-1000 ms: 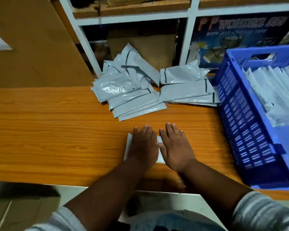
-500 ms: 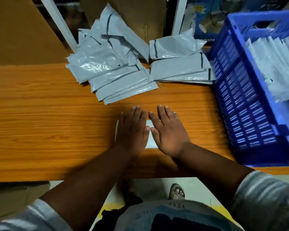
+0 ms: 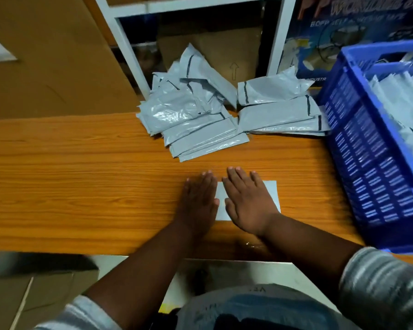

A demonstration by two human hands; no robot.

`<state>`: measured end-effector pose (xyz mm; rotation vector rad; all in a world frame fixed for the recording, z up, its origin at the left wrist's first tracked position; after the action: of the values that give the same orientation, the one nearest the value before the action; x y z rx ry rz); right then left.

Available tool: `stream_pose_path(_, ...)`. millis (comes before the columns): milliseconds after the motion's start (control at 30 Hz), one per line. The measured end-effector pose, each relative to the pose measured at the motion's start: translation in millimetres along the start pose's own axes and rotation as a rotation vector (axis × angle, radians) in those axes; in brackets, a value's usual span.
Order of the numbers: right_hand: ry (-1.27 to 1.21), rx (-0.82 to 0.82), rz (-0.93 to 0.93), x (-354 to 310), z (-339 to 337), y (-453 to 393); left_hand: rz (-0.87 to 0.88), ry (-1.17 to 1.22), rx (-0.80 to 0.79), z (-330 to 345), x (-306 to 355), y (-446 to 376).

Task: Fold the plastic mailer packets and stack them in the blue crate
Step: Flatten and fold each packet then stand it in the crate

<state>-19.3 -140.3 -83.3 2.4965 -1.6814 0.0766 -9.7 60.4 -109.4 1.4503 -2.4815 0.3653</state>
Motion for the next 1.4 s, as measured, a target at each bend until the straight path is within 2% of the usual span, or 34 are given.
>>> stream_pose_path(167, 0.003, 0.009, -0.024, 4.1, -1.1, -2.9, -0.011, -0.075, -0.05, 3.4, -3.0, 0.5)
stream_pose_path(333, 0.085, -0.052, -0.104, 32.9, -5.0, -25.5, -0.073, 0.012, 0.013, -9.6, 2.0, 5.5)
stream_pose_path(433, 0.125, -0.041, -0.098, 45.0, -15.4, -26.6, -0.063, -0.047, -0.086, -7.7, 3.9, 3.5)
stream_pose_path(567, 0.118, 0.015, -0.093, 21.0, -14.7, -7.0, -0.107, -0.057, -0.156, -3.6, 3.5, -1.7)
stream_pose_path(700, 0.058, -0.076, -0.02, 2.5, 4.9, 4.1, -0.093, -0.033, -0.134, -3.7, 3.1, -0.5)
stream_pose_path(867, -0.115, -0.177, -0.074, 16.7, 3.7, -3.8, 0.015, 0.02, -0.008, -16.0, 7.8, -0.5)
stream_pose_path(933, -0.351, -0.228, -0.041, 25.6, -4.7, -9.1, 0.042, 0.055, -0.003, -12.3, 15.0, -4.6)
stream_pose_path(1000, -0.702, -0.236, 0.053, 36.2, -21.1, -12.5, 0.005, 0.063, -0.096, -2.6, 21.6, -9.0)
stream_pose_path(1033, -0.754, -0.202, 0.066, 42.2, -26.6, -11.9, -0.02, 0.037, -0.144, 2.4, 23.2, -9.9)
stream_pose_path(1067, -0.666, -0.145, 0.039, 47.7, -27.6, -10.2, -0.042, 0.006, -0.173, 6.3, 23.2, -10.1)
stream_pose_path(1133, -0.229, -0.023, -0.071, 55.3, -17.0, -0.2, -0.066, -0.027, -0.191, 9.1, 22.6, -10.9)
stream_pose_path(1200, 0.001, -0.03, -0.084, 58.3, -3.5, 12.7, -0.072, -0.028, -0.207, 6.3, 26.0, -10.4)
stream_pose_path(1333, -0.06, -0.08, -0.057, 56.2, 11.1, 17.0, -0.131, -0.05, -0.157, -6.2, 48.2, -20.2)
stream_pose_path(1400, -0.078, -0.114, -0.053, 59.7, 14.2, 13.9, -0.088, -0.043, -0.116, -4.9, 62.1, -28.1)
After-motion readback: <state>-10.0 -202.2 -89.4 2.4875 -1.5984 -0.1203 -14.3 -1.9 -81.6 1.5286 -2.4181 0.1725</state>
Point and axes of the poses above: each hand's wrist, its own y-axis away from the middle knuckle, its own z-axis out of the palm, x = y × z, the point moved 1 cm from there along -y, towards the middle knuckle, and after that the axes turned 12 degrees about y, right-handed, at the moved point
